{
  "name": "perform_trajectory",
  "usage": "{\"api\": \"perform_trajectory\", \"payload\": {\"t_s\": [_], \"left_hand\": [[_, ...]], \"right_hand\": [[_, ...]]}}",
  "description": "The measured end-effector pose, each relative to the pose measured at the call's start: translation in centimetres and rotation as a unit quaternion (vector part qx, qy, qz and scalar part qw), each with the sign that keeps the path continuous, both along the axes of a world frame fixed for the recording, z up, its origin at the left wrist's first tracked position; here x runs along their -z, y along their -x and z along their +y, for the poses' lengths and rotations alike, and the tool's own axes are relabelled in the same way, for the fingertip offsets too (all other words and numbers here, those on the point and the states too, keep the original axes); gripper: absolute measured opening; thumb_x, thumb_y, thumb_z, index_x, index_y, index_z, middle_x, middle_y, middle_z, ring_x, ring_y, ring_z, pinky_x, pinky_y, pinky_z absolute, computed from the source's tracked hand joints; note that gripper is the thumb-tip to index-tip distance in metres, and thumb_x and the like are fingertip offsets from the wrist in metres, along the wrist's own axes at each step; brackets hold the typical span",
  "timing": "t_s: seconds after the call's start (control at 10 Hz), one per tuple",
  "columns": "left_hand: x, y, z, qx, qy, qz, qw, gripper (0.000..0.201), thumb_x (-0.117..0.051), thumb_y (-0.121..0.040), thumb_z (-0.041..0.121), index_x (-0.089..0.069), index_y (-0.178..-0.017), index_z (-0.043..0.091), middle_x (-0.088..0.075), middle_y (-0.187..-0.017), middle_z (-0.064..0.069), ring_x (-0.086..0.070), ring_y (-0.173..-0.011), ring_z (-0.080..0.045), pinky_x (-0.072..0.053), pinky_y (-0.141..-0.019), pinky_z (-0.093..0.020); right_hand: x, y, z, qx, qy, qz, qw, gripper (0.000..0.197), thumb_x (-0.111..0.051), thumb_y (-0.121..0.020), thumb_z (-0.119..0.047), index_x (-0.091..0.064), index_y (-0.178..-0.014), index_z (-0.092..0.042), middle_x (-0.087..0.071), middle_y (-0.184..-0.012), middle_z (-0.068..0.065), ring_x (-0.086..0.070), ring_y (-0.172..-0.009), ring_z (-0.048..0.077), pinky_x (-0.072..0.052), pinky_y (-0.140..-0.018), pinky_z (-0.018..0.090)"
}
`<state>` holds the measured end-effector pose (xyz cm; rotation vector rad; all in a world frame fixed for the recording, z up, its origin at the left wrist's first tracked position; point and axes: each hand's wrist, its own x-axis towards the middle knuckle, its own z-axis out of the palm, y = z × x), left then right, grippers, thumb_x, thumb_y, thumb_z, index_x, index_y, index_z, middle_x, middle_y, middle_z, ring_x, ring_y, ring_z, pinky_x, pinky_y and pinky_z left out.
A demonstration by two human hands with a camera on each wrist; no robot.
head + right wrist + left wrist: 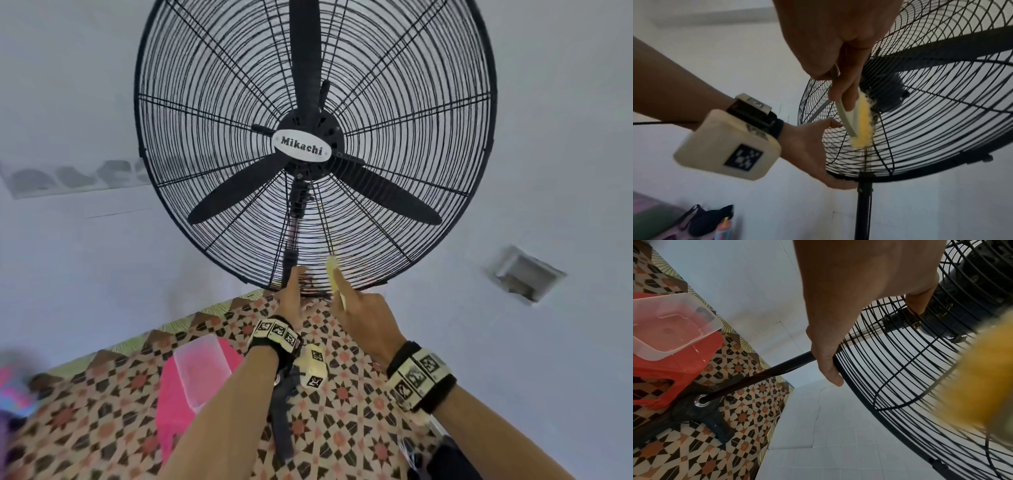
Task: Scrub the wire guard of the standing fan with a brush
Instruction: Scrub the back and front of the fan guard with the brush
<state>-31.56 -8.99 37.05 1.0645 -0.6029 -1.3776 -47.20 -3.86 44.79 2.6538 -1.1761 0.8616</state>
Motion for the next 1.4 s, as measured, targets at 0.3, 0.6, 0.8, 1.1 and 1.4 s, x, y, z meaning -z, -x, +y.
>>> {"api": "perform_trajectory", "payload": {"t_s": [0.3,0.6,0.8,1.1,1.4], "left_hand": [[0.5,-0.2,-0.2,-0.004,-0.057,0.113,0.992,0.047,-0.079,-0.091,0.029,-0.060,-0.133,0.020,-0.063,-0.123,-0.010,-0.059,-0.114,-0.025,-0.062,-0.075,-0.040],[0.6,0.1,0.0,-0.028,-0.063,0.098,0.993,0.016,-0.058,-0.106,0.039,-0.067,-0.119,0.039,-0.058,-0.142,-0.018,-0.060,-0.114,-0.029,-0.059,-0.069,-0.031],[-0.5,1.0,0.1,0.012,-0.044,-0.025,0.999,0.036,-0.058,-0.105,0.005,-0.037,-0.126,0.026,-0.052,-0.096,0.010,-0.063,-0.064,0.016,-0.048,-0.058,-0.006],[1.7,1.7,-0.9,-0.019,-0.028,-0.212,0.977,0.053,-0.077,-0.091,0.018,-0.049,-0.130,0.039,-0.065,-0.130,-0.013,-0.065,-0.115,-0.033,-0.055,-0.099,-0.050],[-0.4,3.2,-1.2,-0.035,-0.027,-0.110,0.993,0.068,-0.079,-0.088,0.003,-0.034,-0.131,0.031,-0.054,-0.111,0.016,-0.057,-0.088,0.012,-0.047,-0.077,-0.003]], "right_hand": [[3.7,2.8,0.9,0.006,-0.017,0.035,0.999,0.098,-0.084,-0.079,-0.007,-0.022,-0.155,-0.003,-0.069,-0.077,0.012,-0.055,-0.047,0.022,-0.047,-0.040,0.030],[3.8,2.2,0.4,0.020,0.049,0.049,0.997,0.096,-0.088,-0.076,-0.011,-0.033,-0.153,0.001,-0.072,-0.092,0.013,-0.063,-0.060,0.024,-0.052,-0.046,0.031],[6.0,6.0,1.1,0.001,0.017,0.062,0.998,0.100,-0.094,-0.069,-0.016,-0.036,-0.150,0.000,-0.071,-0.082,0.009,-0.065,-0.057,0.021,-0.053,-0.048,0.028],[11.7,9.4,-3.7,-0.031,0.023,0.065,0.997,0.102,-0.086,-0.076,-0.007,-0.027,-0.158,-0.006,-0.071,-0.103,0.012,-0.064,-0.068,0.023,-0.048,-0.053,0.029],[13.2,8.9,-6.5,0.162,-0.424,-0.585,0.673,0.050,-0.058,-0.095,-0.063,-0.065,-0.128,-0.026,-0.075,-0.108,0.006,-0.071,-0.080,0.008,-0.060,-0.079,0.027]]}}
